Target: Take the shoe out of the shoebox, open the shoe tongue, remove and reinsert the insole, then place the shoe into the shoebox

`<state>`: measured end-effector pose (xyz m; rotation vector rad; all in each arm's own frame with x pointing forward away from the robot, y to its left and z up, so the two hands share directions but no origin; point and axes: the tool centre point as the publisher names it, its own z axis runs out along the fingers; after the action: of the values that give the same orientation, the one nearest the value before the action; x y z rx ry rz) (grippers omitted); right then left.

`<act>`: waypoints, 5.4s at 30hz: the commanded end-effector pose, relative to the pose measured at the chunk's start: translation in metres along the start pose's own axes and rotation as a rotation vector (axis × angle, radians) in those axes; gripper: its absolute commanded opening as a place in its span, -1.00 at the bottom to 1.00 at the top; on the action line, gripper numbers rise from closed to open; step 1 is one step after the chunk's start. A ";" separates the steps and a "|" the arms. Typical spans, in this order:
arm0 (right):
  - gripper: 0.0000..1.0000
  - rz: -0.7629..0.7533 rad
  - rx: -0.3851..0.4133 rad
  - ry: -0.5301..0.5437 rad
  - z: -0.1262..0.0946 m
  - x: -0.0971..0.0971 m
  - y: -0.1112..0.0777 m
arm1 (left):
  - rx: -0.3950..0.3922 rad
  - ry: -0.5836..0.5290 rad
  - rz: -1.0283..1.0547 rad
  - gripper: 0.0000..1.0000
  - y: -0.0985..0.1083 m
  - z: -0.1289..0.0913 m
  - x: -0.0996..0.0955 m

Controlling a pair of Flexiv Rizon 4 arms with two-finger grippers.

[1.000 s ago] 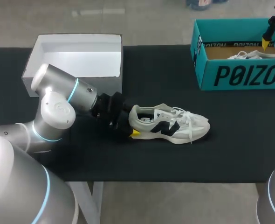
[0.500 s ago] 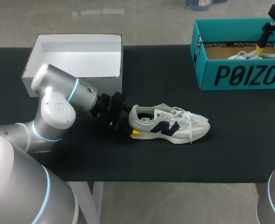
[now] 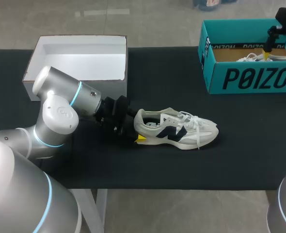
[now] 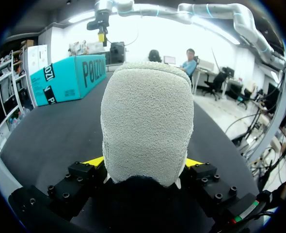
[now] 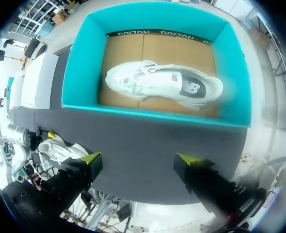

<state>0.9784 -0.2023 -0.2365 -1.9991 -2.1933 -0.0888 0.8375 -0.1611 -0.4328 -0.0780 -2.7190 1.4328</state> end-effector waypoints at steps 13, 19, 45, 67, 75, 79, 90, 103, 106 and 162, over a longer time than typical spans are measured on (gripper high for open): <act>1.00 0.098 -0.091 -0.064 0.044 0.122 -0.090 | 0.000 0.001 0.001 -1.00 0.002 0.003 -0.001; 1.00 -0.003 -0.075 -0.106 0.070 0.166 -0.113 | 0.000 0.001 0.001 -1.00 0.002 0.003 -0.001; 1.00 0.024 -0.023 0.012 0.123 0.321 -0.133 | 0.000 0.001 0.001 -1.00 0.002 0.003 -0.001; 1.00 0.024 -0.023 0.012 0.123 0.321 -0.133 | 0.000 0.001 0.001 -1.00 0.002 0.003 -0.001; 1.00 0.173 -0.115 -0.087 0.130 0.326 -0.130 | 0.000 0.001 0.001 -1.00 0.002 0.003 -0.001; 1.00 0.173 -0.134 -0.127 0.135 0.337 -0.124 | 0.000 0.001 0.001 -1.00 0.002 0.003 -0.001; 1.00 0.132 -0.131 -0.217 0.177 0.369 -0.112 | 0.000 0.001 0.001 -1.00 0.002 0.003 -0.001; -0.05 0.228 -0.109 -0.295 0.185 0.337 -0.109 | 0.000 0.001 0.001 -1.00 0.002 0.003 -0.001; -0.34 0.245 -0.113 -0.316 0.180 0.328 -0.110 | 0.000 0.001 0.001 -1.00 0.002 0.003 -0.001; 1.00 -0.753 0.363 0.022 0.123 0.303 -0.157 | 0.000 0.001 0.001 -1.00 0.002 0.003 -0.001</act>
<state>0.7941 0.0782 -0.2967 -2.2171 -2.0581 0.0159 0.8381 -0.1627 -0.4329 -0.0796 -2.7180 1.4319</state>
